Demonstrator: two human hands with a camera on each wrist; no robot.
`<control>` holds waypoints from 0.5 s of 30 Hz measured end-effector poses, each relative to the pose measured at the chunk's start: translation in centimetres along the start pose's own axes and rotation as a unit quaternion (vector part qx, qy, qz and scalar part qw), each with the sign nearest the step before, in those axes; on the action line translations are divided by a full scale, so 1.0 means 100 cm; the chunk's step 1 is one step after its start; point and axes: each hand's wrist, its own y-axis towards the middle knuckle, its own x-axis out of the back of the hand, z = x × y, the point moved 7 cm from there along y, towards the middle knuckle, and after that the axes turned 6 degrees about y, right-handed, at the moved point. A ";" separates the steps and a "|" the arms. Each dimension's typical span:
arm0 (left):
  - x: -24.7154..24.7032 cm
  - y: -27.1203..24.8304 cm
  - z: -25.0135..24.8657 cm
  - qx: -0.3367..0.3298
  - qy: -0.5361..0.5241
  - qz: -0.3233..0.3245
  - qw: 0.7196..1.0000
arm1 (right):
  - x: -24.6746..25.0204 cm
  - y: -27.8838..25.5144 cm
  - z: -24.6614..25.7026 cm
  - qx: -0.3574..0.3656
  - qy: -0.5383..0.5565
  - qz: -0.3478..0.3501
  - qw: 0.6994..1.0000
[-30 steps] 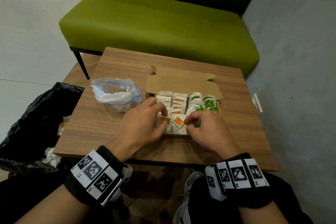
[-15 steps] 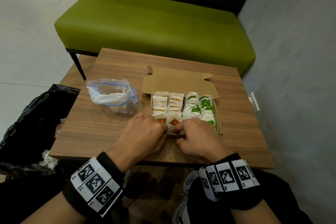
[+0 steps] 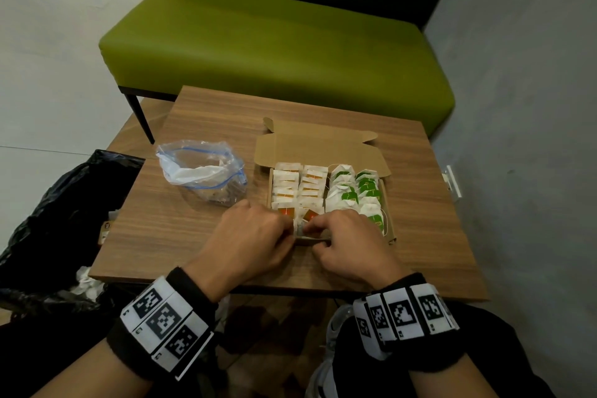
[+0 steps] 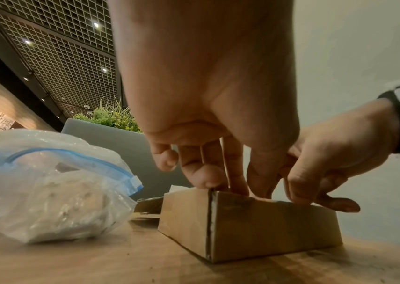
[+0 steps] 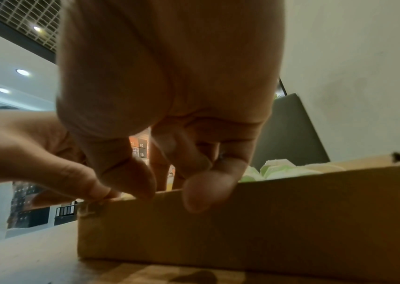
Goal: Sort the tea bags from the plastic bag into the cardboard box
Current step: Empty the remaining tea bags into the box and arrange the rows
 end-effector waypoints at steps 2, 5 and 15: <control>0.000 0.000 -0.001 -0.001 0.000 -0.003 1.000 | -0.001 0.001 0.001 0.003 0.000 -0.002 1.000; 0.007 -0.001 0.003 0.004 -0.030 -0.013 0.999 | 0.000 0.002 -0.001 0.005 0.015 -0.009 1.000; 0.061 -0.023 0.107 0.218 0.002 -0.227 0.949 | 0.012 0.006 -0.012 0.006 0.087 -0.110 0.990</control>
